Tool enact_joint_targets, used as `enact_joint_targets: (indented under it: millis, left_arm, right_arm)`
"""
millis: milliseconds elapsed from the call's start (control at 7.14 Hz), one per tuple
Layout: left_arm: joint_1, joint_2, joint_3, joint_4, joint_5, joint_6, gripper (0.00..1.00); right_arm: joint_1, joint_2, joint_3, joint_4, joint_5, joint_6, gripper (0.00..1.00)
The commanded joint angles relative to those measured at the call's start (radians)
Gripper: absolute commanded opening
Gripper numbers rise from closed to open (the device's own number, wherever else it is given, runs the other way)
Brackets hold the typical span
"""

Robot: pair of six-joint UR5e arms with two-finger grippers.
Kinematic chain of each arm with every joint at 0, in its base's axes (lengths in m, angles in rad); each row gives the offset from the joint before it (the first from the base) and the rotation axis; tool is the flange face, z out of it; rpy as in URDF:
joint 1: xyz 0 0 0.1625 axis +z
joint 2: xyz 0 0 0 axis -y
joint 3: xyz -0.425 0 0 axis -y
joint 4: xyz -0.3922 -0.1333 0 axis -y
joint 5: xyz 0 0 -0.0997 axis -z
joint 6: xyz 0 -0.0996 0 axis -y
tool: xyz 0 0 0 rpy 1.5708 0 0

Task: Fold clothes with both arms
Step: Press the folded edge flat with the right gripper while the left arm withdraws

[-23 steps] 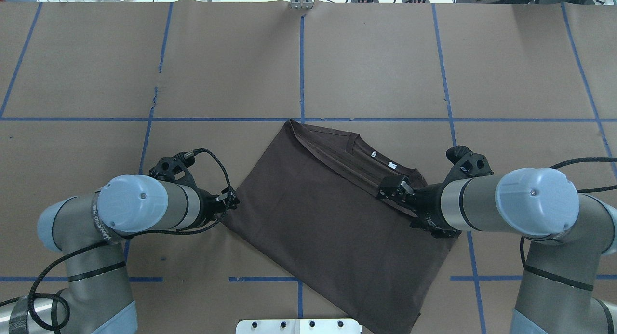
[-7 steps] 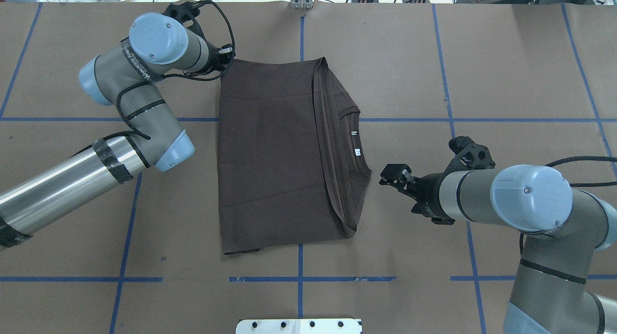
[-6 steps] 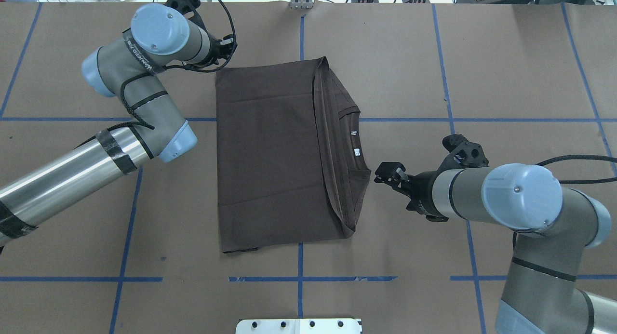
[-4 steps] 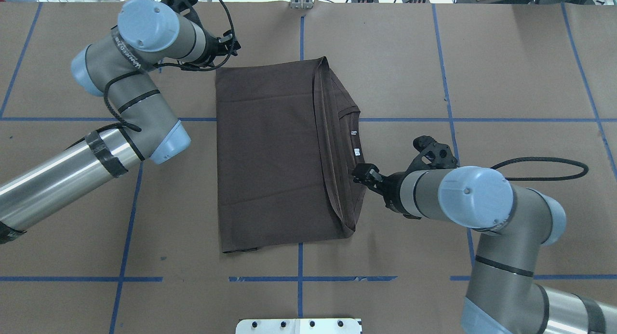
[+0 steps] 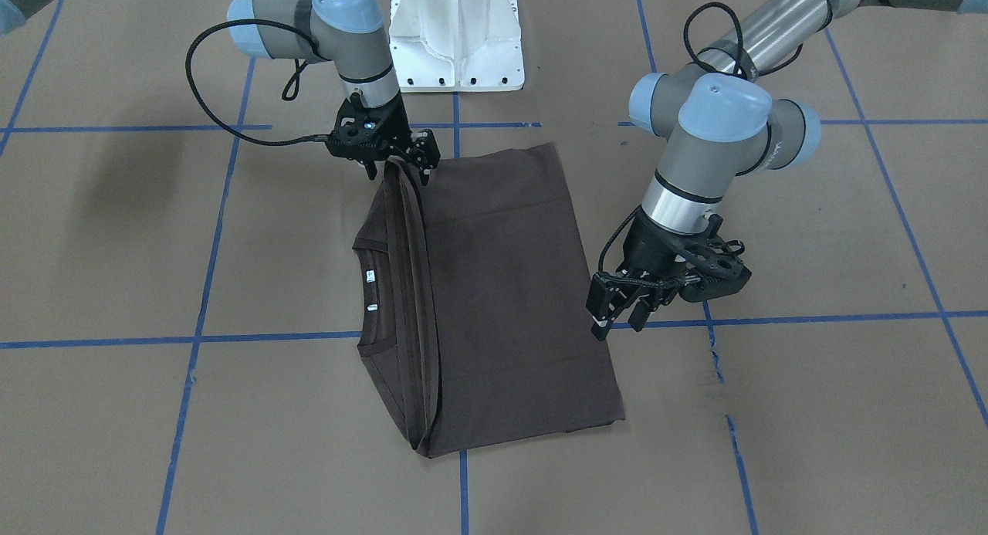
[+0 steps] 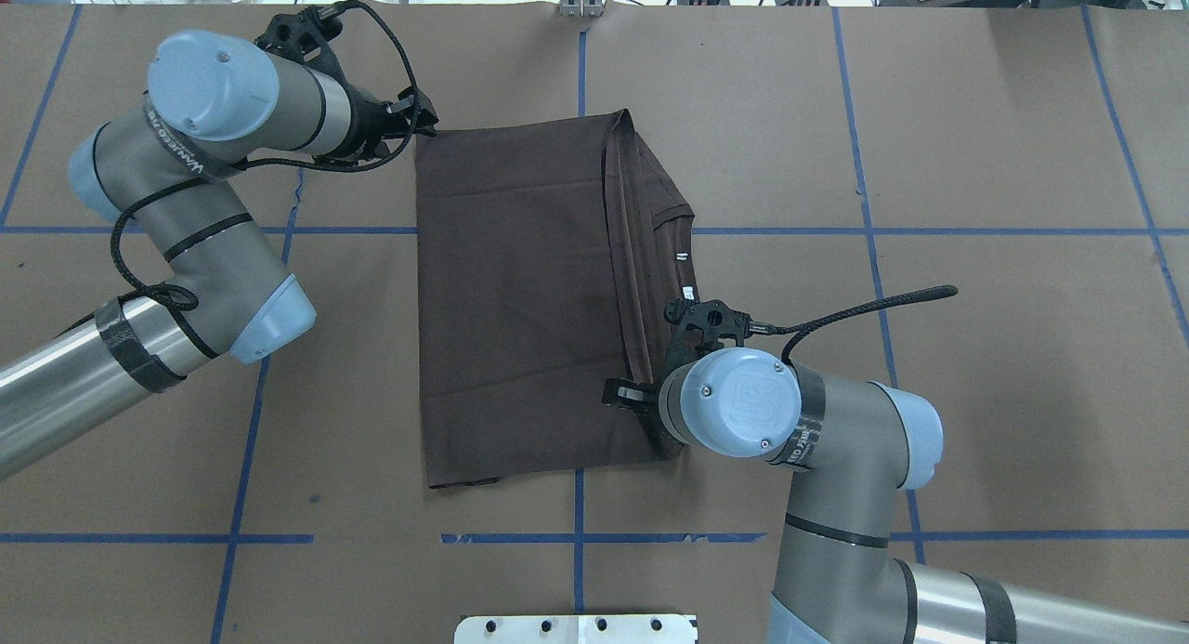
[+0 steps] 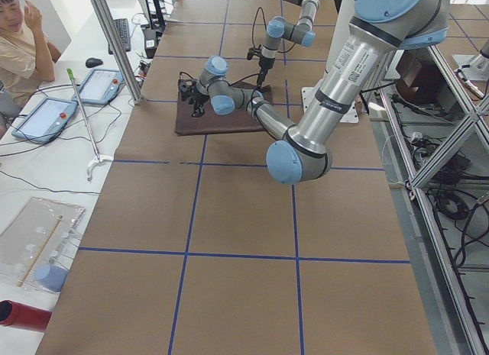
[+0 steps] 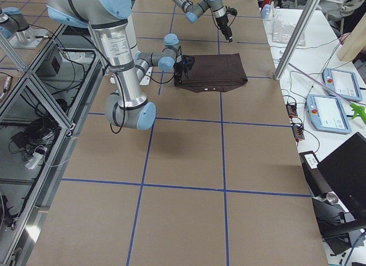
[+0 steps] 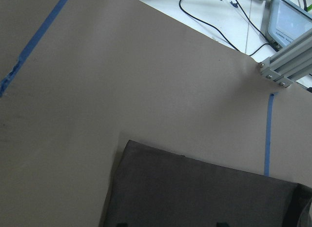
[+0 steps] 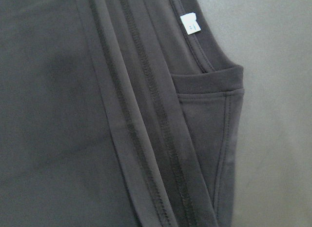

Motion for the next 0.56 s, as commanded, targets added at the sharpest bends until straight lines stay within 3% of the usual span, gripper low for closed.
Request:
enact_joint_targets:
  millis: [0,420]
  left_arm:
    - [0.008,0.003,0.000,0.000,0.000,-0.015,0.68]
    - [0.008,0.003,-0.011,0.000,0.000,-0.016,0.68]
  right_arm:
    - [-0.012,0.011,-0.005,-0.115,0.008,-0.212,1.00]
    - [0.023,-0.062,0.048,-0.140,0.041,-0.379,1.00]
